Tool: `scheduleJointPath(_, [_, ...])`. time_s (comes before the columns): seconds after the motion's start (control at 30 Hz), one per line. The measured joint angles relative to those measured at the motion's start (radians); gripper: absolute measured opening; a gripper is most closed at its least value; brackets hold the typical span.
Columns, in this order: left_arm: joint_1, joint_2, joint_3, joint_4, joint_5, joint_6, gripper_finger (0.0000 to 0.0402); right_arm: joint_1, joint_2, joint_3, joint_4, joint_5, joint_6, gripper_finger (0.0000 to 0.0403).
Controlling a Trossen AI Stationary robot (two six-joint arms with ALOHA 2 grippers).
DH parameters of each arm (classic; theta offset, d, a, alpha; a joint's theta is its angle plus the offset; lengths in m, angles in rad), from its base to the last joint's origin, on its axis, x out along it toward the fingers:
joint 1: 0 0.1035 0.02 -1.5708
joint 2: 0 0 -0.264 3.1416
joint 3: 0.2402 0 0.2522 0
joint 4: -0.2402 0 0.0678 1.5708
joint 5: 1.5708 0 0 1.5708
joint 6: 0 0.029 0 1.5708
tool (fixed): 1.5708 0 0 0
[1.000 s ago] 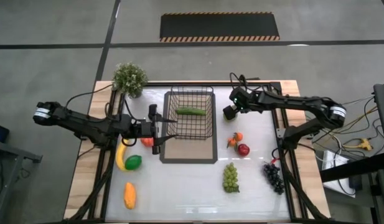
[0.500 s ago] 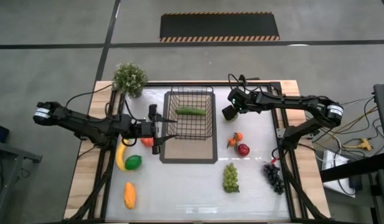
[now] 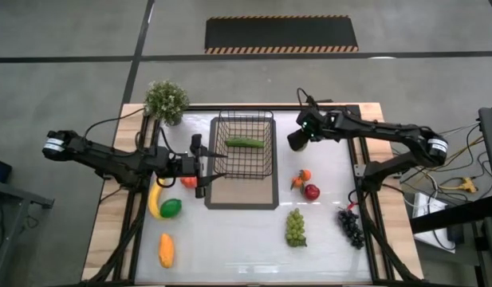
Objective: Build produce basket
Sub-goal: Put the pear into the black wire basket
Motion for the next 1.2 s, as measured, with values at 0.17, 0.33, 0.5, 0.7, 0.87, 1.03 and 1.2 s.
scheduleJointPath(0.17, [-0.001, -0.001, 0.0, 0.0, 0.0, -0.002, 0.0212, 0.07, -0.009, 0.165, -0.14, 0.08, -0.033, 0.0148])
scheduleJointPath(0.33, [-0.002, -0.004, -0.001, -0.007, 0.0, -0.002, 0.0212, 0.163, 0.011, 0.341, -0.187, 0.111, -0.079, 0.0148])
scheduleJointPath(0.5, [-0.002, -0.024, -0.002, -0.035, 0.0, -0.002, 0.0212, 0.254, 0.059, 0.473, -0.181, 0.111, -0.133, 0.0148])
scheduleJointPath(0.7, [-0.003, -0.073, -0.013, -0.086, 0.0, -0.051, 0.0212, 0.335, 0.183, 0.598, -0.169, 0.111, -0.193, 0.0148])
scheduleJointPath(0.87, [-0.003, -0.116, -0.05, -0.074, 0.0, -0.055, 0.0212, 0.352, 0.307, 0.686, -0.166, 0.111, -0.243, 0.0148])
scheduleJointPath(1.03, [-0.007, -0.17, -0.074, -0.065, 0.0, -0.086, 0.0212, 0.351, 0.43, 0.754, -0.134, 0.105, -0.28, 0.0148])
scheduleJointPath(1.2, [-0.023, -0.192, -0.084, -0.075, 0.004, -0.104, 0.0212, 0.351, 0.529, 0.778, -0.033, 0.103, -0.314, 0.0148])
